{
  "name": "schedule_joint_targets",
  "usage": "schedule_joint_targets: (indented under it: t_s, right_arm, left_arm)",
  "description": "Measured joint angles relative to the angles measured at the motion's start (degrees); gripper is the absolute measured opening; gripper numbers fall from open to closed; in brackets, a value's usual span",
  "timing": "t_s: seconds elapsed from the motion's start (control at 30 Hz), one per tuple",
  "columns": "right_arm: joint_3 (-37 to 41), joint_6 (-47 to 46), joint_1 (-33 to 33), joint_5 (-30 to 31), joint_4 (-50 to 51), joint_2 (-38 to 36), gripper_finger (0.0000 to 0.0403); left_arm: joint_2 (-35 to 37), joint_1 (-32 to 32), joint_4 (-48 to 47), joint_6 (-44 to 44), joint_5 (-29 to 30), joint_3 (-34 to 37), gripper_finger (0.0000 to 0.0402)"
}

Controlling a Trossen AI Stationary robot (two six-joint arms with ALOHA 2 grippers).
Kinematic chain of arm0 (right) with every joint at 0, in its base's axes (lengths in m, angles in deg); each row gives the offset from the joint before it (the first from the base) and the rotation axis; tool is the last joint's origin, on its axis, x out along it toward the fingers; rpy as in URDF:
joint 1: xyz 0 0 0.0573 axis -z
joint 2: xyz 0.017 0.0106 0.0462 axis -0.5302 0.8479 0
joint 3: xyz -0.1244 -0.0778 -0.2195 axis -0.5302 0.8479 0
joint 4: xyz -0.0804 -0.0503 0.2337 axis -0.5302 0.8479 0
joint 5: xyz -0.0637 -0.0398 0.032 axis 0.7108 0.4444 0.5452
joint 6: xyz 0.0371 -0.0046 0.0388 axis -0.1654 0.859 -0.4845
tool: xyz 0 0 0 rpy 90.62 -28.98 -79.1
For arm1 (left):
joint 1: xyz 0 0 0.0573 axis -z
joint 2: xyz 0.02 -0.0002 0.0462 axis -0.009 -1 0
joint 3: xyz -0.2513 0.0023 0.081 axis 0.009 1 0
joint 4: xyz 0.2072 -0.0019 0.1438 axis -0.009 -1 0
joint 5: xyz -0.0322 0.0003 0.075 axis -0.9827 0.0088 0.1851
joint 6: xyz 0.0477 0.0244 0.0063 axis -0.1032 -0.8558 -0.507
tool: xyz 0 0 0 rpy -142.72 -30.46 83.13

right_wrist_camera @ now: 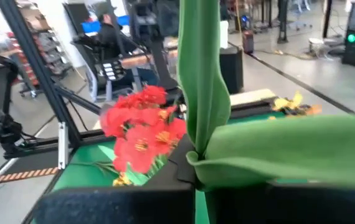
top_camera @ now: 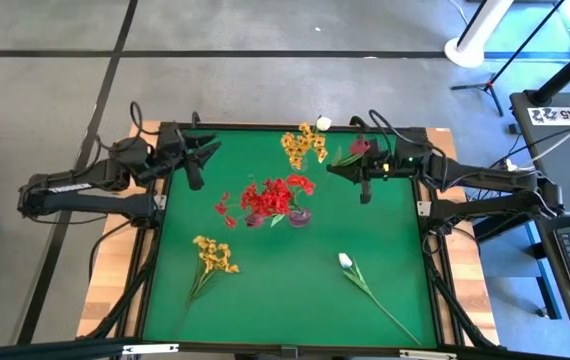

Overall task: Sort flowers into vase by color
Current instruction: Put the red flower into the pink vase

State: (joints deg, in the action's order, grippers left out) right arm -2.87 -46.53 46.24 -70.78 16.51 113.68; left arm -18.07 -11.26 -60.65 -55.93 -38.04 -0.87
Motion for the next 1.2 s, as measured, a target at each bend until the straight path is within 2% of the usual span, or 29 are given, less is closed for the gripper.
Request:
schedule_joint_targets:
  t_s: [0.13, 0.5, 0.93, 1.2]
  right_arm:
    - [1.8, 0.0, -2.4, 0.1, -3.6, 0.0, 0.0003]
    - [6.0, 2.7, -8.4, 7.6, -12.7, 1.8, 0.0003]
    - [7.0, 4.8, -8.2, 9.0, -13.0, 7.4, 0.0003]
    - [7.0, 6.5, -8.2, 8.0, -7.6, 8.2, 0.0003]
  left_arm:
    - [0.0, 0.0, -0.2, 1.3, 0.0, 2.0, 0.0133]
    - [0.0, 0.0, 3.8, 1.6, 0.0, 5.3, 0.0133]
    - [0.0, 0.0, 3.7, 2.5, 0.0, 5.3, 0.0133]
    - [0.0, 0.0, 3.6, 2.5, 0.0, 5.3, 0.0133]
